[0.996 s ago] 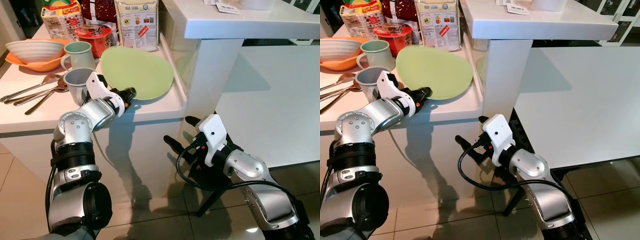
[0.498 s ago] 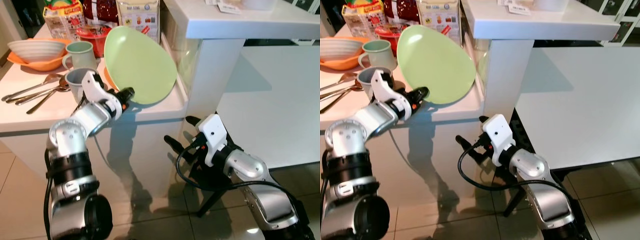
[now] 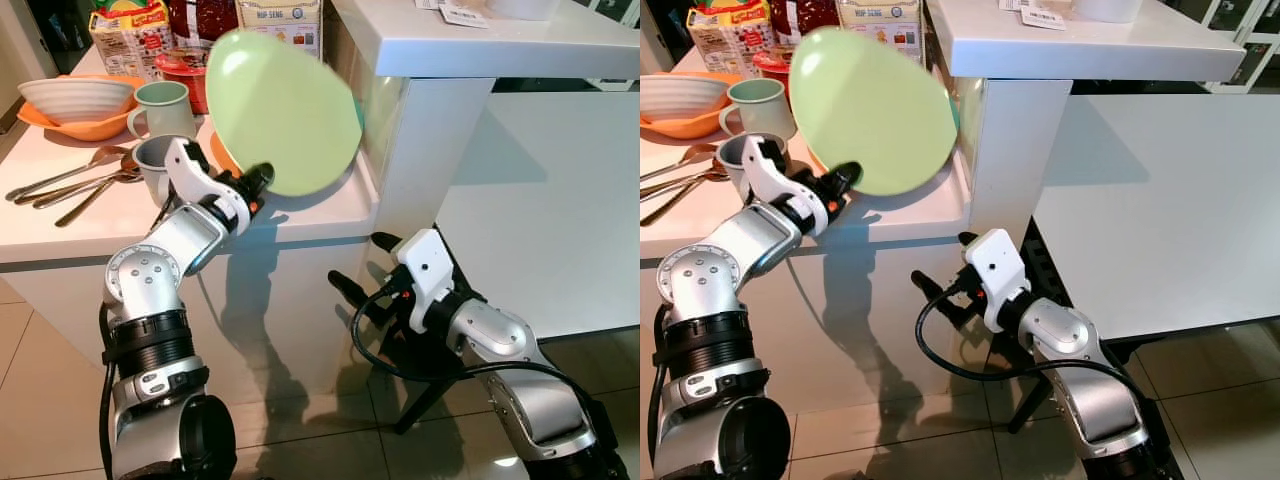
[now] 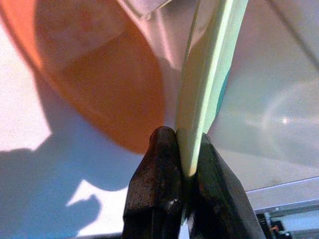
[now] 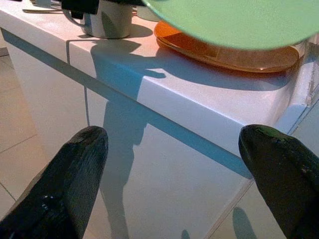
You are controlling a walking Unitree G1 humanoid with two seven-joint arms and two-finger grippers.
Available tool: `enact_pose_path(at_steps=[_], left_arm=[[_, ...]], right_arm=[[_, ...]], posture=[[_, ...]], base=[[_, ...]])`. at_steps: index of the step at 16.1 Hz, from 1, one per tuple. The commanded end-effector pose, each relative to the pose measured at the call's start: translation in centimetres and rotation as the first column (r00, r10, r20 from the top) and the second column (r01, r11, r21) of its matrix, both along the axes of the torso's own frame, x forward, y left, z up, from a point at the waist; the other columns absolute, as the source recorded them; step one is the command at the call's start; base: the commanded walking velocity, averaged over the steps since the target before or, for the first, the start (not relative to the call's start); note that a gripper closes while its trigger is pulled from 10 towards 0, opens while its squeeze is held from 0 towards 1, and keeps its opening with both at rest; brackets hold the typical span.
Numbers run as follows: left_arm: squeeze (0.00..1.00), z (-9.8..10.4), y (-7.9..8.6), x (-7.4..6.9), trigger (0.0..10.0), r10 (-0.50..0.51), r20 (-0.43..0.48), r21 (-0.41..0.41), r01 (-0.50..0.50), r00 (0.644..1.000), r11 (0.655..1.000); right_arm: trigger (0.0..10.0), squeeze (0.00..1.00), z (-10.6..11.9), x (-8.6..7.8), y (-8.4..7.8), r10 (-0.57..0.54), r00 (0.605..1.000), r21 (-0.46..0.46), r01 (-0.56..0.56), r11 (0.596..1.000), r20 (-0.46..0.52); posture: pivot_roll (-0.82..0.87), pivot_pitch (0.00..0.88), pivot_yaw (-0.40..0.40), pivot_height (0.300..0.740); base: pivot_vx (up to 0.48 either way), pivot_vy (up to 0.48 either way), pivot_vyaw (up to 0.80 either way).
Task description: Setting the table
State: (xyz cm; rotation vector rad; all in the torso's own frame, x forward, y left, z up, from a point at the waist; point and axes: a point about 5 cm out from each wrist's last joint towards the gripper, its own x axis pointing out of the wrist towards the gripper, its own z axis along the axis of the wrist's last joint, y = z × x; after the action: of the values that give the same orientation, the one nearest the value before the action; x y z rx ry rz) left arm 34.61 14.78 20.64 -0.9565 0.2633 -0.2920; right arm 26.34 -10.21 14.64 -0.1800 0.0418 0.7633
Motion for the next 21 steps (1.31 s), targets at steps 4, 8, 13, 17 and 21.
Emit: enact_pose_path(at_steps=[4, 8, 13, 17, 21], left_arm=[[0.00, 3.5, -0.7, 0.3, 0.0, -0.014, 0.178, -0.110, 0.034, 0.984, 0.993], [0.00, 4.2, 0.3, -0.1, 0.0, 0.053, 0.259, 0.021, -0.060, 0.964, 0.998], [0.00, 5.7, 2.1, -2.1, 0.0, 0.121, 0.390, 0.196, -0.211, 0.913, 0.958], [0.00, 6.9, 3.2, -3.9, 0.0, 0.180, 0.510, 0.254, -0.347, 0.841, 0.903], [0.00, 7.2, 3.8, -6.3, 5.3, 0.182, 0.595, 0.259, -0.401, 0.783, 0.879]], right_arm=[[10.0, 0.00, 0.3, 0.3, -0.3, -0.019, 1.000, 0.001, 0.019, 1.000, 0.021], [10.0, 0.00, 0.4, 0.3, -0.4, -0.042, 0.999, 0.009, 0.041, 0.999, 0.027], [10.0, 0.00, 0.8, 0.6, -0.4, -0.082, 0.996, 0.059, 0.079, 0.995, 0.038], [10.0, 0.00, 1.0, 0.5, 0.0, -0.077, 0.996, 0.078, 0.074, 0.994, 0.044], [10.0, 0.00, 1.7, 0.4, -0.2, -0.114, 0.992, 0.156, 0.105, 0.982, 0.050]], posture=[[0.05, 0.000, 0.000, 0.740], [0.05, 0.000, 0.007, 0.740], [0.06, 0.000, -0.003, 0.740], [0.07, 0.000, -0.010, 0.740], [0.07, 0.000, -0.015, 0.740]], base=[[0.000, 0.000, 0.00], [0.000, 0.000, 0.00], [0.000, 0.000, 0.00], [0.000, 0.000, 0.00], [0.000, 0.000, 0.00]])
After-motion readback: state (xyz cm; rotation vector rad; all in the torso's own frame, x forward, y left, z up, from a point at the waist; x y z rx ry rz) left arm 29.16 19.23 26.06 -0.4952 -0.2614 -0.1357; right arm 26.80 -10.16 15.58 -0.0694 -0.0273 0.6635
